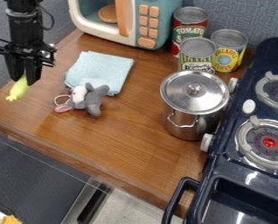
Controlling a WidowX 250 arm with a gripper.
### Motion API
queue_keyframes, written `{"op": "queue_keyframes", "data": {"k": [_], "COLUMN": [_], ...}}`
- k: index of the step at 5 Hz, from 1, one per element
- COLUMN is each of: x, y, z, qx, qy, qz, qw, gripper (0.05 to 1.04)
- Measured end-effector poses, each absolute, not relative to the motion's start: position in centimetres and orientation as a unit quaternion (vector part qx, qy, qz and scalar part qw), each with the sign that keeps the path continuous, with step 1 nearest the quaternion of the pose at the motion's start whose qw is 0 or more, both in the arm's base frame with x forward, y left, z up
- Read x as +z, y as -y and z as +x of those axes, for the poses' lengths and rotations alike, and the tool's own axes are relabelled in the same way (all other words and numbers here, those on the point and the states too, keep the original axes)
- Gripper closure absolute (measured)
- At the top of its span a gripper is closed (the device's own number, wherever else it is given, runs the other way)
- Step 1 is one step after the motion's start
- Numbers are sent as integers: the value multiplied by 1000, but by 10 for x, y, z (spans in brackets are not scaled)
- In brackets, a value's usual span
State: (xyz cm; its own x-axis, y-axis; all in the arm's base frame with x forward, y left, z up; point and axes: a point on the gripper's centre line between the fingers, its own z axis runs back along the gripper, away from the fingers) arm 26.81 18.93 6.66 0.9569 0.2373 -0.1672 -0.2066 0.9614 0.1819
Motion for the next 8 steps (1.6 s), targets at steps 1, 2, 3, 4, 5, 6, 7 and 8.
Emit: {"op": "queue_keyframes", "data": {"k": [1,2,3,4,5,6,7,8], "x": [67,62,56,55,69,78,98,94], "y": [-186,-180,-176,-170,-164,-141,-113,-99], "z": [265,253,240,231,225,218,202,192], "qx": [106,94,124,107,93,28,-64,-95], "qy": [-161,-225,-315,-332,-316,-286,-239,-249], "qz": [113,114,141,142,139,119,75,74], "qw": [975,963,931,926,934,950,966,961], "gripper": [722,723,723,723,723,723,723,723]}}
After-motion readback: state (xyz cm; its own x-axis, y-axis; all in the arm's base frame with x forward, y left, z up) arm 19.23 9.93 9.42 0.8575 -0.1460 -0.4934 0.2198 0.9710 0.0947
